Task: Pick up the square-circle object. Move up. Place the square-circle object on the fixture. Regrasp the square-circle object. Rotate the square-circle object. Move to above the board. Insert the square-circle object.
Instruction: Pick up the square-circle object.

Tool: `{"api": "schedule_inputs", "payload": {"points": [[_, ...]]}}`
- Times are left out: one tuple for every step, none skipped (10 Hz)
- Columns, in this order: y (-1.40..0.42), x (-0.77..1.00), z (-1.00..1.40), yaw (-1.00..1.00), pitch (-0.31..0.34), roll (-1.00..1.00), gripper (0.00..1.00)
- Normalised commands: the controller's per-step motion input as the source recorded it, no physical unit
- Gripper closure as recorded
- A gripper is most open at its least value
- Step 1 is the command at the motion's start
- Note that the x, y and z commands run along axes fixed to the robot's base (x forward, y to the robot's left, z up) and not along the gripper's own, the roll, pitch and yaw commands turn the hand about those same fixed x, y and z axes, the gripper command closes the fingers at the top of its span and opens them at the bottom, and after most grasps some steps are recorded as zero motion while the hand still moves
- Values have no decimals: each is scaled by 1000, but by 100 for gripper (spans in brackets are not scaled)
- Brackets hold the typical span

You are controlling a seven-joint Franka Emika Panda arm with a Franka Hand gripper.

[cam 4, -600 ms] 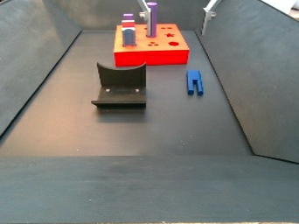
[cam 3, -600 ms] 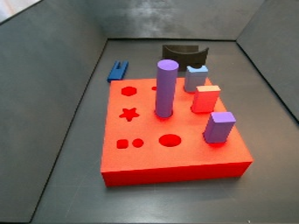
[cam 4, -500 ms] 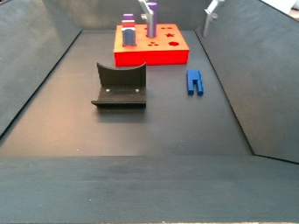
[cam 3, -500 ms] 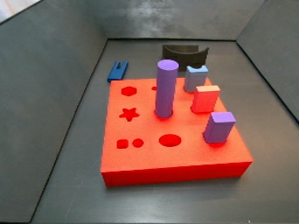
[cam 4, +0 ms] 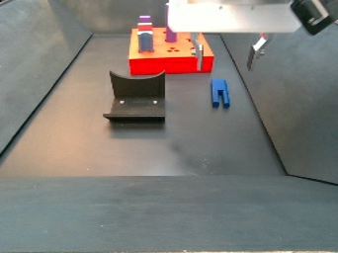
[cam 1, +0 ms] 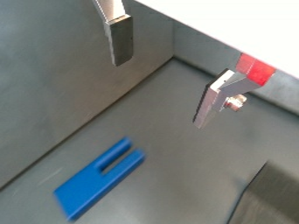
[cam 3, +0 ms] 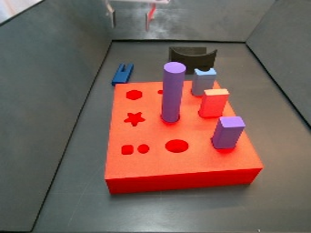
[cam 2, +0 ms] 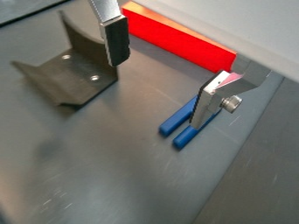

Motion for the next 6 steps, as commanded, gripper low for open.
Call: {"api": "schedule_inputs", "payload": {"points": [[-891, 0, -920, 77, -21, 0, 0], [-909, 0, -954, 71, -34, 0, 0], [-809, 0, -1000, 63, -46, 6, 0], [-797, -3, -1000, 51, -26, 20, 0], [-797, -20, -1000, 49, -29, 14, 0], [-694, -146, -1000, 20, -66, 0, 0]]}}
